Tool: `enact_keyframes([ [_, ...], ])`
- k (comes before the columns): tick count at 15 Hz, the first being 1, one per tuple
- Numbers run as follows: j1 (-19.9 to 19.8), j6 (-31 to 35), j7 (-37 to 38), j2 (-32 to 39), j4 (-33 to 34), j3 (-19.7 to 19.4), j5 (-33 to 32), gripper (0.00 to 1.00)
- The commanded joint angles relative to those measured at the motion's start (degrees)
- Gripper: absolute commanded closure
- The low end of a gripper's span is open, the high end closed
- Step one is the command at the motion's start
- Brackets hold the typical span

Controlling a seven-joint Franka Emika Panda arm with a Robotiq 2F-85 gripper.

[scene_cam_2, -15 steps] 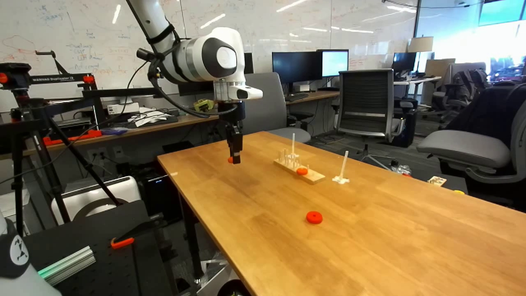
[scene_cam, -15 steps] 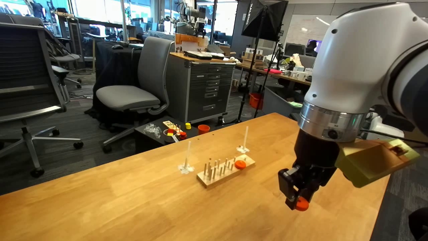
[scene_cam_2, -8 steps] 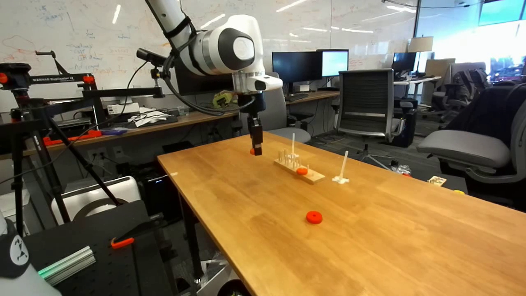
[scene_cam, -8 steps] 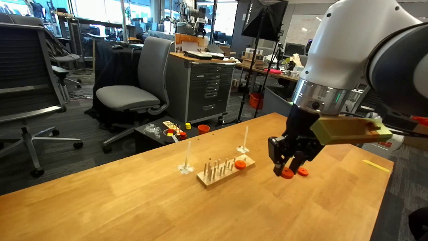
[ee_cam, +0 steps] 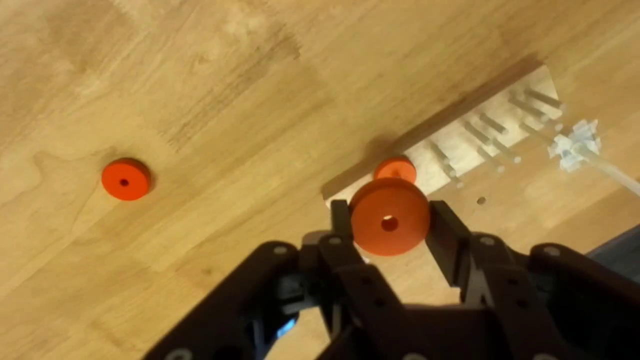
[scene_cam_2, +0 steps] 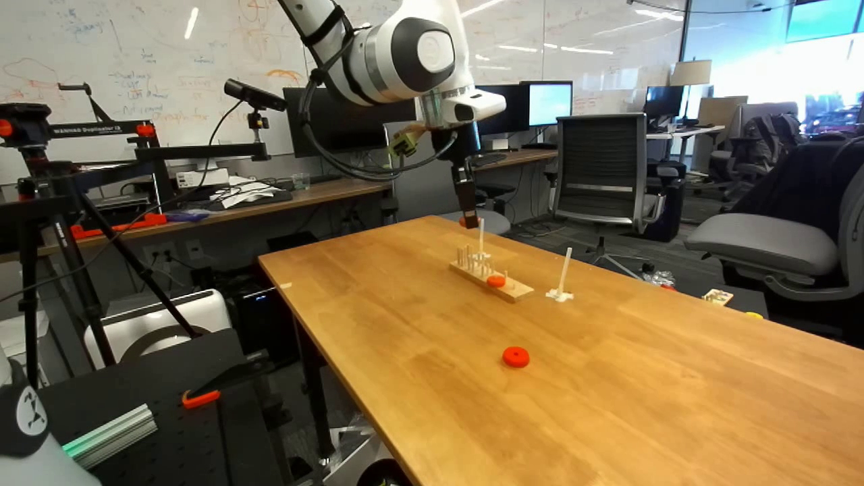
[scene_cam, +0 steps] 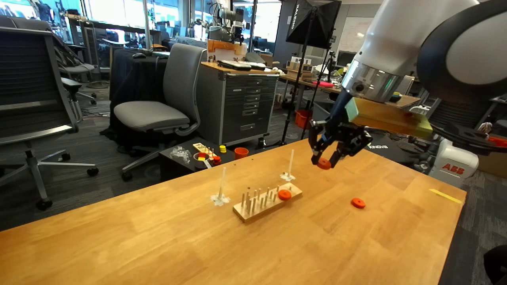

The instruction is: Pick up the orange object, hang it through its center hole on the object, pick up the second orange object and hang it on top of the first orange object

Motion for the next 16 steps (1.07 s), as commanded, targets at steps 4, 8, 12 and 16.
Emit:
enact_keyframes([
  [4, -0.51, -1.6, 5.0, 3.17, 7.92, -1.47, -3.34, 0.82],
  [8, -0.99, -2.47, 5.14, 7.46, 12.47, -1.99, -2.35, 0.82],
  [12, -1.25, -4.18, 4.69, 12.36, 17.56, -2.03, -0.94, 0.82],
  [16, -1.82, -6.81, 3.66, 16.33, 22.33, -1.49, 1.45, 0.82],
])
